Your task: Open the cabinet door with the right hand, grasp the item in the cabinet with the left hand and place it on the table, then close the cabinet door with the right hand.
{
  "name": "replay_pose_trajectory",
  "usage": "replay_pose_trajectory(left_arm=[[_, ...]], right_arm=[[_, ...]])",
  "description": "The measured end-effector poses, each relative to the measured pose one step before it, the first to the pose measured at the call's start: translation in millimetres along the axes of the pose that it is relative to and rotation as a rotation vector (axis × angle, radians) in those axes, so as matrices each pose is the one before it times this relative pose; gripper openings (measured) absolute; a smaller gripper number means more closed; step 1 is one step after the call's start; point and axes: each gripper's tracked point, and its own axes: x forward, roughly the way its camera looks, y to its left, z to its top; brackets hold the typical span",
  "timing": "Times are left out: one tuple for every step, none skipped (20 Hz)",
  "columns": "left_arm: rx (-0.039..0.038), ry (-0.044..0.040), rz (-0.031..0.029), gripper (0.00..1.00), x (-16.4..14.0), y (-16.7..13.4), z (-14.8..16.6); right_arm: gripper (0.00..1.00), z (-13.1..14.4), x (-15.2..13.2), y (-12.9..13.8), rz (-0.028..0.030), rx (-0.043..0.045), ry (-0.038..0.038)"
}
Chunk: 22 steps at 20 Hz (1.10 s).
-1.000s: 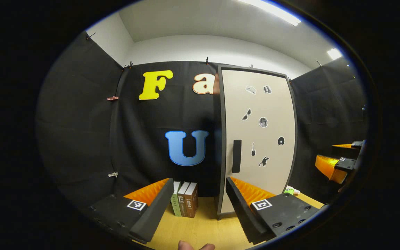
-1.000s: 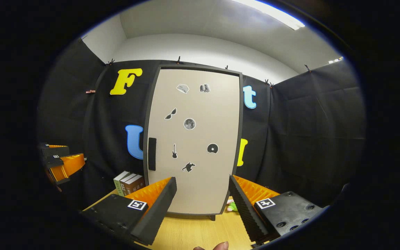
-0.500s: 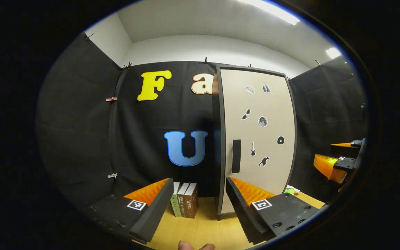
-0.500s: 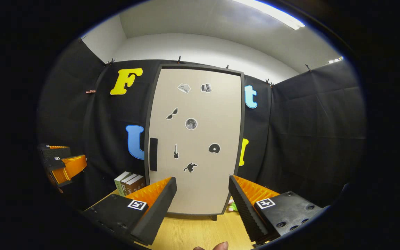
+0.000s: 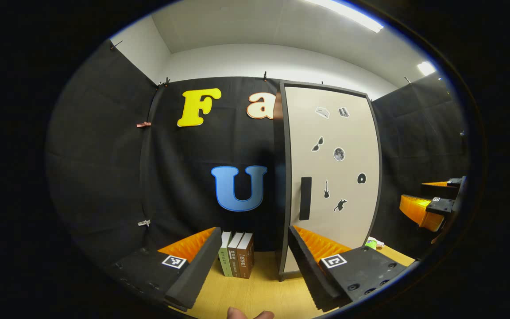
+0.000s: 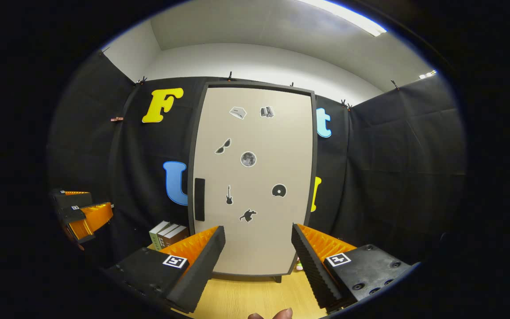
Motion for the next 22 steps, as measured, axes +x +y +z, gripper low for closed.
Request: replay_pose_trajectory(left_arm=[[-0.00291,0.00245,0.00292,0.95,1.58,3.22,-1.24],[-0.00185,0.00222,0.00292,0.95,0.86,4.09,-1.81],[0.00113,0.00016,0.0051,0.95,0.91,4.69,-0.73],[0.00242,0.00026,0.00754,0.95,1.37,5.59,-0.32],[0.00313,-0.00097,0.00783,0.95,1.86,5.1,-0.98],[0.0033,0.00025,0.00765,0.95,0.43,6.1,-1.38],[0.00338,-0.00118,0.00754,0.95,1.02,6.74,-0.09],[0.00418,-0.00233,0.00661,0.95,1.36,6.09,0.66],[0.00311,-0.00279,0.0083,0.95,0.2,6.6,0.11],[0.00147,-0.00185,0.01081,0.95,0.62,6.84,-0.24],[-0.00071,0.0008,0.01085,0.95,0.37,5.95,-2.47],[-0.00098,0.00336,0.00842,0.95,1.13,5.03,-2.31],[-0.00124,0.00318,0.00872,0.95,0.44,5.06,-2.1],[-0.00002,0.00254,0.00689,0.95,1.21,4.28,-0.84],[0.00227,0.00179,0.0072,0.95,0.89,5.23,-2.13],[0.00396,0.00131,0.00797,0.95,0.82,4.02,-0.92],[0.00129,0.00297,0.00564,0.95,0.47,3.72,-2.79],[-0.00158,0.00389,0.0048,0.95,1.36,3.1,-1.82],[-0.00472,0.00399,0.00609,0.95,0.0,3.81,-2.33],[-0.00763,0.00247,0.00419,0.95,0.35,2.81,-1.33],[-0.00783,0.00428,0.00505,0.95,-0.43,2.06,-2.55],[-0.00471,0.00264,0.00453,0.95,0.65,2.88,-1.07]], right_arm=[[0.98,1.94,4.36,6.53,0.01076,-0.00032,-0.0046],[0.98,1.81,4.93,8.18,0.01248,-0.00223,-0.00511],[0.98,1.11,5.64,8.51,0.01226,-0.00487,-0.00384],[0.98,0.92,7.04,8.14,0.01097,-0.0044,-0.00549],[0.98,1.41,8.33,9.08,0.01362,0.0014,-0.0018],[0.98,-0.03,5.89,8.96,0.01357,0.00781,-0.0016],[0.98,-0.86,8.48,10.01,0.01361,0.01315,0.00007],[0.98,0.31,8.44,10.25,0.01348,0.0084,-0.00479],[0.98,-0.12,9.59,9.51,0.01116,0.00192,-0.00649],[0.98,-0.68,10.71,9.55,0.01453,0.00433,-0.00247],[0.98,-3.0,10.68,8.85,0.01111,0.00619,0.00051],[0.97,-3.29,12.16,8.7,0.01081,0.00943,0.00682],[0.98,-5.76,10.77,5.17,0.00442,0.01026,0.01389],[0.98,-4.71,13.2,5.64,0.00394,0.00707,0.01035],[0.98,-2.4,12.84,4.18,-0.00446,0.00863,0.00127],[0.98,-0.57,14.49,2.93,-0.00741,0.00631,-0.006],[0.98,-3.78,13.94,1.01,-0.0084,-0.00084,0.00047],[0.98,-6.3,13.97,-2.9,-0.01897,-0.00311,0.01196],[0.97,-7.76,12.35,-3.76,-0.01818,-0.00037,0.01535],[0.98,-5.22,11.95,-3.08,-0.02011,-0.00333,0.01366],[0.98,-3.92,11.4,-1.36,-0.01066,-0.00715,0.00084],[0.98,-4.02,9.0,0.96,-0.00424,-0.00814,0.00341]])
